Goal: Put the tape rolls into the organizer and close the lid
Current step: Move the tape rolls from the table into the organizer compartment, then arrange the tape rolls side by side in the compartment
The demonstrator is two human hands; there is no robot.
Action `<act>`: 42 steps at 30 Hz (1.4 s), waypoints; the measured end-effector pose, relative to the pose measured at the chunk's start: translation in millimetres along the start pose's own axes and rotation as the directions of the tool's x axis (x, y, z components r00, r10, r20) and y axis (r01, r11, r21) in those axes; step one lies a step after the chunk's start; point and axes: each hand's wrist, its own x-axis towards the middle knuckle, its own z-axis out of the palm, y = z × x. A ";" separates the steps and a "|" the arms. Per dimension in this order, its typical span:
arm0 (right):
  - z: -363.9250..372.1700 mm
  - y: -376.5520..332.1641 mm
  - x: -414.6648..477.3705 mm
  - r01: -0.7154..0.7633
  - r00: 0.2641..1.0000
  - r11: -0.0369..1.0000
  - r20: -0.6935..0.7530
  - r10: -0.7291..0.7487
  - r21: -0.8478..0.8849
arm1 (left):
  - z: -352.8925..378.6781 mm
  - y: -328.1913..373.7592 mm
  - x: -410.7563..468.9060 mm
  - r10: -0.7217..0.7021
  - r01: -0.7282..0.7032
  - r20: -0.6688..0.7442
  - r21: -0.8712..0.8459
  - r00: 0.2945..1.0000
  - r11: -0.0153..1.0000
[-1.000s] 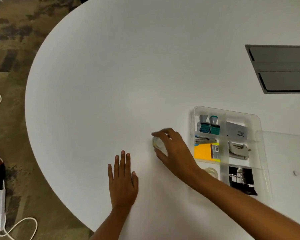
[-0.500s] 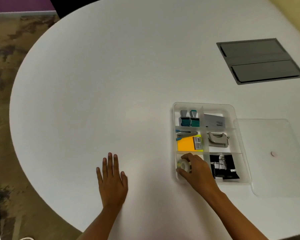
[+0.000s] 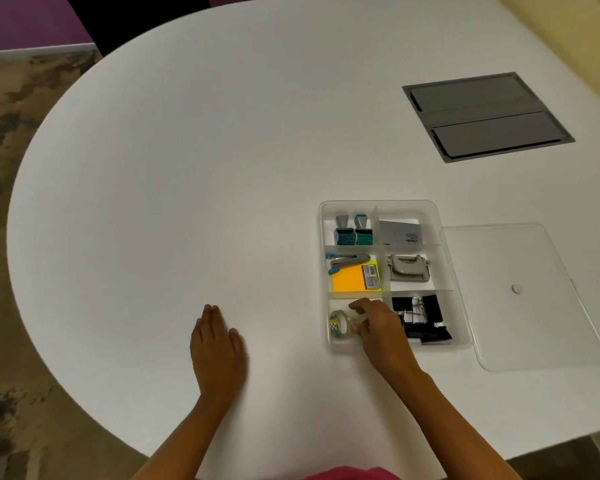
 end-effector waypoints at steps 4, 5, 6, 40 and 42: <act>-15.5 11.1 -3.5 0.018 0.995 1.000 -0.102 -0.017 0.011 | -11.5 36.0 -6.3 0.079 -0.076 0.020 -0.137 0.997 0.988; -19.3 14.4 -4.1 0.026 0.992 1.000 -0.126 -0.026 0.002 | -12.7 46.7 -11.6 0.118 -0.113 0.022 -0.165 0.993 0.980; -22.6 17.5 -4.9 0.033 0.988 0.999 -0.151 -0.035 -0.018 | -13.8 57.6 -17.1 0.160 -0.153 0.020 -0.192 0.987 0.969; 1.6 29.1 20.7 -0.040 0.993 0.886 -0.118 -0.017 -0.462 | 13.0 130.7 -24.2 0.528 -0.524 0.158 -0.071 0.834 0.849; 1.1 28.0 21.0 -0.060 0.989 0.877 -0.145 -0.012 -0.477 | 13.5 130.9 -23.1 0.528 -0.524 0.164 -0.068 0.833 0.849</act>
